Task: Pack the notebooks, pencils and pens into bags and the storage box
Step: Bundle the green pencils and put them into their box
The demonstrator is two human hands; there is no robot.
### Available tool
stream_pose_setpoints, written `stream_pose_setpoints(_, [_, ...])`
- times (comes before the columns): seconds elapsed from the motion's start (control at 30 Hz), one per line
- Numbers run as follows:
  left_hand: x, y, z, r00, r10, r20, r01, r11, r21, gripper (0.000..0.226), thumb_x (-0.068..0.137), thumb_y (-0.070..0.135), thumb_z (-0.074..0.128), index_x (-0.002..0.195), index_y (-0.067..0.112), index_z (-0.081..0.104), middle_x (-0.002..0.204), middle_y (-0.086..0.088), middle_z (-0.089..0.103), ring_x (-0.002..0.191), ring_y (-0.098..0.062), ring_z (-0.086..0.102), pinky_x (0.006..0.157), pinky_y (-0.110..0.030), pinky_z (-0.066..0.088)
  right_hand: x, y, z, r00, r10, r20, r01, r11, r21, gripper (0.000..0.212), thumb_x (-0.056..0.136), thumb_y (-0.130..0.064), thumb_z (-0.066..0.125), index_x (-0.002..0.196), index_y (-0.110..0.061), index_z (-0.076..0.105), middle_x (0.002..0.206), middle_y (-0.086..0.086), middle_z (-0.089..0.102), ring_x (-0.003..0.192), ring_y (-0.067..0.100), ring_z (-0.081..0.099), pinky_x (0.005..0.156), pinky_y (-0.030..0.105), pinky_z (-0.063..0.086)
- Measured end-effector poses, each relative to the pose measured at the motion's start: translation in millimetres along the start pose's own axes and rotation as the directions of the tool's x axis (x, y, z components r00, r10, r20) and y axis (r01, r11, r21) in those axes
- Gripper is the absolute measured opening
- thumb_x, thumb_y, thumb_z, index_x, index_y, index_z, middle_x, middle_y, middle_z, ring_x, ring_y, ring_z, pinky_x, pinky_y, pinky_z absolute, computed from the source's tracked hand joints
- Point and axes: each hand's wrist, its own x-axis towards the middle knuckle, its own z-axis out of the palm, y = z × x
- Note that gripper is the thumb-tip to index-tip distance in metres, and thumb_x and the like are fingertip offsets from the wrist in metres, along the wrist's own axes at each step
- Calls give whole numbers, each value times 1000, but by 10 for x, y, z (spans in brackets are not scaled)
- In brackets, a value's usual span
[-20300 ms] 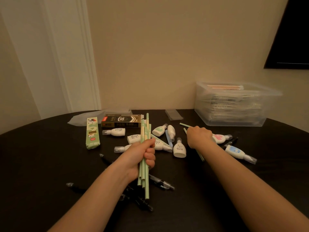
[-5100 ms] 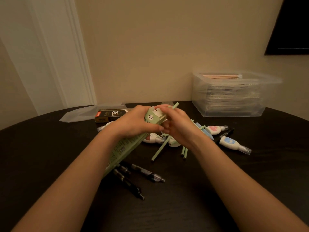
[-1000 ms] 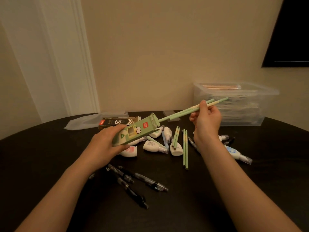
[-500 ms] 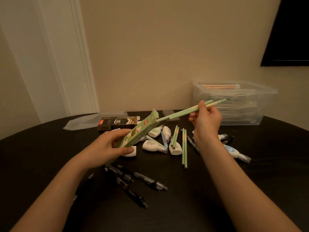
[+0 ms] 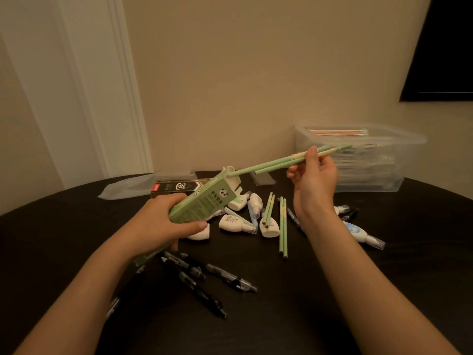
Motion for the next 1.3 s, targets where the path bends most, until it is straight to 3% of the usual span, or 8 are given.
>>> stream_pose_setpoints(0.13, [-14, 49, 14, 995, -42, 94, 45, 999, -30, 46, 68, 38, 74, 110, 28, 57, 91, 1, 64, 62, -14, 66, 52, -25, 53, -41, 0, 31, 992, -28, 125, 42, 992, -118, 16, 100, -22, 44, 89, -13, 52, 67, -3, 54, 52, 4, 53, 55, 20, 46])
stream_pose_setpoints(0.3, [-39, 140, 90, 984, -1, 178, 16, 997, -82, 37, 77, 27, 72, 111, 24, 57, 71, -1, 64, 51, -12, 62, 51, -26, 51, -236, 56, 140, 945, -21, 326, 88, 977, -193, 11, 97, -17, 48, 88, -11, 52, 68, -3, 58, 52, 6, 55, 50, 18, 50])
stream_pose_setpoints(0.53, [-21, 109, 74, 991, -17, 130, 31, 994, -108, 40, 76, 36, 71, 111, 30, 55, 63, 0, 66, 49, -16, 62, 50, -27, 52, -274, 148, 161, 916, 119, 383, -96, 992, -79, 10, 92, -11, 56, 83, -9, 58, 63, -4, 61, 53, 6, 55, 54, 18, 47])
stream_pose_setpoints(0.67, [-15, 124, 100, 994, 1, 112, 9, 996, -86, 33, 79, 32, 70, 108, 29, 57, 63, 1, 65, 49, -15, 62, 49, -26, 52, -352, 161, 179, 811, 217, 543, 49, 900, -433, 15, 88, -19, 64, 102, -14, 65, 86, -5, 68, 81, 9, 64, 72, 20, 54])
stream_pose_setpoints(0.8, [-1, 82, 64, 997, -29, 74, 36, 995, -95, 29, 79, 35, 69, 104, 36, 54, 62, -2, 65, 47, -14, 61, 50, -25, 52, -300, 98, 149, 882, 116, 457, 91, 909, -406, 44, 89, -22, 60, 130, -28, 43, 108, -12, 57, 103, 4, 57, 90, 27, 51])
stream_pose_setpoints(0.9, [-4, 65, 56, 997, -36, 74, 44, 993, -111, 31, 77, 37, 69, 105, 32, 56, 61, -1, 65, 48, -15, 61, 50, -25, 51, -265, 87, 126, 947, -59, 316, 149, 952, -269, 40, 96, -15, 50, 135, -21, 43, 107, -6, 62, 94, 3, 63, 79, 20, 54])
stream_pose_setpoints(1.03, [-7, 89, 65, 989, -36, 146, 49, 994, -93, 37, 79, 35, 69, 112, 28, 55, 62, -1, 65, 48, -14, 61, 51, -26, 51, -186, 90, 97, 972, -18, 236, 61, 982, -177, 26, 95, -11, 51, 120, -20, 53, 95, -1, 67, 74, 6, 64, 64, 18, 51])
stream_pose_setpoints(1.3, [2, 71, 67, 988, -44, 151, 56, 996, -75, 33, 79, 35, 69, 109, 29, 55, 63, -2, 65, 48, -14, 61, 52, -26, 52, -149, 62, 54, 969, 76, 233, -52, 993, -105, 11, 91, -5, 57, 95, -15, 61, 72, -3, 67, 68, 8, 65, 64, 18, 53])
